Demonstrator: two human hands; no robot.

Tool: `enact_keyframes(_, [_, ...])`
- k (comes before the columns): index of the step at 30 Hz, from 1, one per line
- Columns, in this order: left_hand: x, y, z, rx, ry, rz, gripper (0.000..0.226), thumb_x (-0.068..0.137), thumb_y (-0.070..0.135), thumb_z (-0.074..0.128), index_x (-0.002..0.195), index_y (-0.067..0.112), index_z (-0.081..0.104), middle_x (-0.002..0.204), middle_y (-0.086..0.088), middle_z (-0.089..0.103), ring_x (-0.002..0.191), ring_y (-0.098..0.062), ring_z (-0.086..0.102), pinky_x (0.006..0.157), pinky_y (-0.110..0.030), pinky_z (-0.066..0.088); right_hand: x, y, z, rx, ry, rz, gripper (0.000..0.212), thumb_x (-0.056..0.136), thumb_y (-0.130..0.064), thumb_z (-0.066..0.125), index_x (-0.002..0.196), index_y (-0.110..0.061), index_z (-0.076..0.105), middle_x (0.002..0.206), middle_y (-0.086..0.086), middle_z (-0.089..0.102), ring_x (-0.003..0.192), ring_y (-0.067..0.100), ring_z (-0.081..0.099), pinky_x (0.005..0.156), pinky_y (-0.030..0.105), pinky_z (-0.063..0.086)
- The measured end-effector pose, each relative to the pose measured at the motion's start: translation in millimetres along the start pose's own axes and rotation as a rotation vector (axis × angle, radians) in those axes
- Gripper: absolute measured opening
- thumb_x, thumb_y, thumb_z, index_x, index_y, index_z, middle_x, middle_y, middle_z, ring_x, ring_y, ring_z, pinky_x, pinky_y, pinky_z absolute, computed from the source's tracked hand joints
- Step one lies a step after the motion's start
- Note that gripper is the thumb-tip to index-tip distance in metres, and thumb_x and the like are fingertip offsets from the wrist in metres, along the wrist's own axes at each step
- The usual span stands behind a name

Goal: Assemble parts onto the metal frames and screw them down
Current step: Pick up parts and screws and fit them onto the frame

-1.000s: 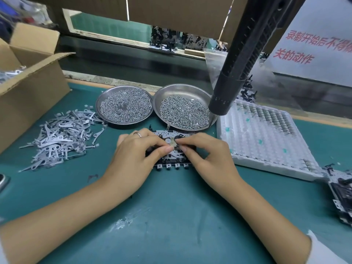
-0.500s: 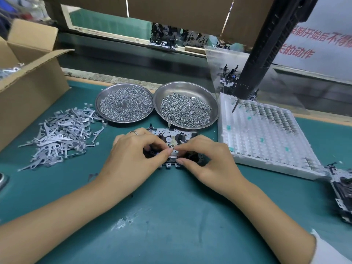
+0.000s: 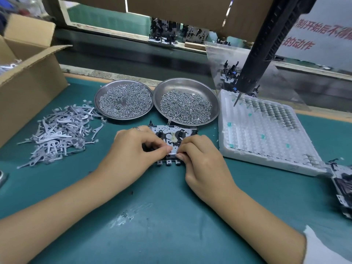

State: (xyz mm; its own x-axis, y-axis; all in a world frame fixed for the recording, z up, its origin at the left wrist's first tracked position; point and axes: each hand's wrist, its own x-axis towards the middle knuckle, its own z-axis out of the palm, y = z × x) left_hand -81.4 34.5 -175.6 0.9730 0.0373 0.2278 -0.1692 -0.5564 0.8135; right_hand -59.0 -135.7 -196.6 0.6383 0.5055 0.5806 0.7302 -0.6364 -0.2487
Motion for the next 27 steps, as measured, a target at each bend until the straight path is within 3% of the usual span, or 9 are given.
enact_keyframes(8, [4,-1,-1,-0.025,-0.037,-0.007,0.01,0.074,0.023,0.078,0.068,0.029,0.074,0.07,0.0,0.062,0.065,-0.013,0.055,0.064,-0.024,0.04,0,-4,4,0.015,0.004,0.08,0.006,0.079,0.003,0.057,0.076,0.003,0.062,0.082,0.015,0.06,0.074,0.033,0.054,0.068,0.037,0.039])
enact_keyframes(13, [6,-2,-6,-0.007,-0.069,0.003,0.004,0.073,0.028,0.078,0.07,0.028,0.075,0.07,0.001,0.062,0.065,-0.013,0.055,0.067,-0.03,0.043,4,5,-4,0.365,0.085,0.247,0.009,0.084,-0.006,0.061,0.076,-0.003,0.067,0.079,0.005,0.061,0.075,0.016,0.056,0.069,0.022,0.043])
enact_keyframes(18, [5,-2,-4,0.004,-0.053,0.021,0.005,0.072,0.028,0.079,0.07,0.028,0.075,0.068,0.005,0.058,0.063,-0.006,0.052,0.063,-0.018,0.039,7,9,-5,0.553,0.167,0.48,0.013,0.09,-0.01,0.061,0.082,-0.011,0.071,0.081,0.0,0.066,0.08,0.014,0.061,0.075,0.032,0.049])
enact_keyframes(22, [4,-2,-7,0.005,-0.054,0.052,0.01,0.067,0.04,0.077,0.075,0.037,0.073,0.073,0.007,0.061,0.07,-0.005,0.055,0.065,-0.01,0.038,7,8,-5,0.574,0.171,0.509,0.013,0.091,-0.008,0.061,0.083,-0.013,0.071,0.083,-0.001,0.067,0.083,0.014,0.062,0.077,0.033,0.05])
enact_keyframes(24, [9,-2,-11,0.018,0.003,0.082,0.019,0.069,0.047,0.07,0.085,0.038,0.072,0.076,0.012,0.061,0.072,-0.002,0.056,0.069,-0.007,0.038,7,8,-5,0.576,0.183,0.493,0.013,0.091,-0.01,0.06,0.084,-0.014,0.071,0.082,-0.001,0.066,0.083,0.013,0.061,0.076,0.032,0.049])
enact_keyframes(27, [30,-12,-27,0.231,0.226,0.136,0.018,0.087,0.03,0.065,0.102,0.022,0.072,0.087,0.003,0.064,0.078,-0.015,0.06,0.078,-0.02,0.041,7,7,-5,0.585,0.189,0.47,0.013,0.092,-0.01,0.06,0.084,-0.012,0.07,0.08,-0.003,0.066,0.08,0.009,0.06,0.072,0.025,0.048])
